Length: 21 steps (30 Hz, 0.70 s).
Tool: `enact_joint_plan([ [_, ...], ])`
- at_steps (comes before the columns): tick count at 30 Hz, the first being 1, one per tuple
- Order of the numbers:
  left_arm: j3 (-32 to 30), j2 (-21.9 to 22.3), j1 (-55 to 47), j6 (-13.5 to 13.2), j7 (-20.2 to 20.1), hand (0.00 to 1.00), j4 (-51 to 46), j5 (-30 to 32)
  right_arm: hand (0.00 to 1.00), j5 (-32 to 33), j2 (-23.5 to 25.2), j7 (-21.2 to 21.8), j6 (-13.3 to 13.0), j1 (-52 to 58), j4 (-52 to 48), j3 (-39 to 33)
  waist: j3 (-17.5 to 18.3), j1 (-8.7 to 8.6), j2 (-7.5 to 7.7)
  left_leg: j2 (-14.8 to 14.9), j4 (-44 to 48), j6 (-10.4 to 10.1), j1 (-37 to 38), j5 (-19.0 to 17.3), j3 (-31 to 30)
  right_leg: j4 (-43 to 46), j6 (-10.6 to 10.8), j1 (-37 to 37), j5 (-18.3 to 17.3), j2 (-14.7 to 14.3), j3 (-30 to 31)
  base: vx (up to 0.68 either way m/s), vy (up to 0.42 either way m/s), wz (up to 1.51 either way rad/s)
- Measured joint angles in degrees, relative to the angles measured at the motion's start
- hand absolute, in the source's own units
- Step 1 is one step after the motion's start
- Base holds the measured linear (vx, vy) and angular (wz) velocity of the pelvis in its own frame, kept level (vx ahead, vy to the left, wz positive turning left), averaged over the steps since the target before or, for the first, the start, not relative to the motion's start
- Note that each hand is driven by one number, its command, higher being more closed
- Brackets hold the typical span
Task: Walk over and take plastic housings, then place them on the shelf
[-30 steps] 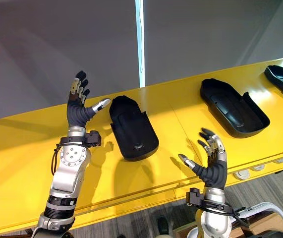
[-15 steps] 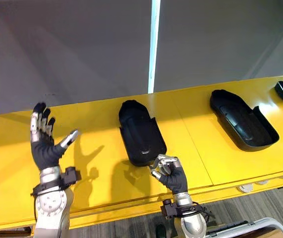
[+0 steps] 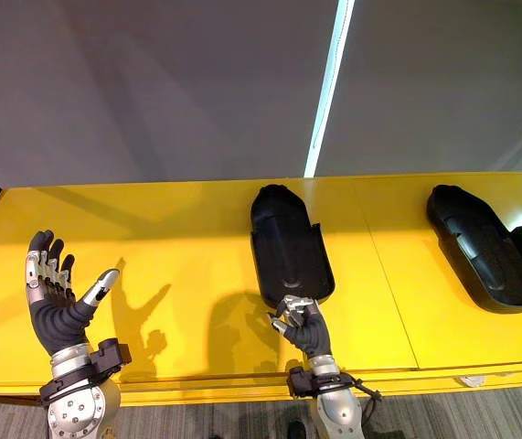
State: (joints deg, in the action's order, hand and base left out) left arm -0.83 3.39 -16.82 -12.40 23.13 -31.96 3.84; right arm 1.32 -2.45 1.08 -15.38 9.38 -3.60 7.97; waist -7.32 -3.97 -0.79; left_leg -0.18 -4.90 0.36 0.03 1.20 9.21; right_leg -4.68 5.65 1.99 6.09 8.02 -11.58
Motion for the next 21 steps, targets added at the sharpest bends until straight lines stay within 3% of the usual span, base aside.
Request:
enact_joint_plan([
  [12, 0.05, 0.01, -0.31, -0.26, -0.83, 0.00, -0.73, -1.52, 1.00, -2.18, 0.03, -3.24, -0.03, -4.48, 3.27, -0.02, -0.12, 1.45, 0.35, -0.06, 0.00, -0.07, -0.11, 0.40, -1.68, 0.03, -0.18, -0.76, -0.60, 0.18, -1.76, -0.01, 0.007, 0.08],
  [16, 0.88, -0.03, 0.22, -0.26, -0.96, 0.00, -0.89, -1.50, 1.00, -2.09, 0.35, -2.76, -0.01, -0.59, -2.02, -0.04, -0.38, 1.19, 0.79, 0.01, 0.01, -0.18, 0.24, 0.32, -1.50, 0.02, -0.24, -1.04, -0.85, 0.04, -1.62, 0.00, 0.000, 0.00],
  [17, 1.01, -0.03, 0.37, -0.25, -0.92, 0.00, -1.05, -1.49, 0.00, -2.02, 0.41, -2.45, -0.01, 0.64, -3.90, -0.04, -0.46, 1.05, 0.92, 0.04, 0.01, -0.26, 0.48, 0.26, -1.29, 0.02, -0.25, -1.17, -0.87, -0.01, -1.49, 0.00, 0.008, -0.11],
  [21, 2.96, -0.53, 1.65, -0.26, -0.99, 0.00, -2.56, -1.35, 0.00, -1.23, 1.20, -0.55, -0.78, 5.19, -14.81, -1.09, -0.51, -0.62, 1.95, 0.34, 0.01, -1.03, 2.22, -0.59, 1.68, 0.06, -0.27, -1.43, -0.93, -0.36, 1.48, -0.01, 0.016, -0.38],
])
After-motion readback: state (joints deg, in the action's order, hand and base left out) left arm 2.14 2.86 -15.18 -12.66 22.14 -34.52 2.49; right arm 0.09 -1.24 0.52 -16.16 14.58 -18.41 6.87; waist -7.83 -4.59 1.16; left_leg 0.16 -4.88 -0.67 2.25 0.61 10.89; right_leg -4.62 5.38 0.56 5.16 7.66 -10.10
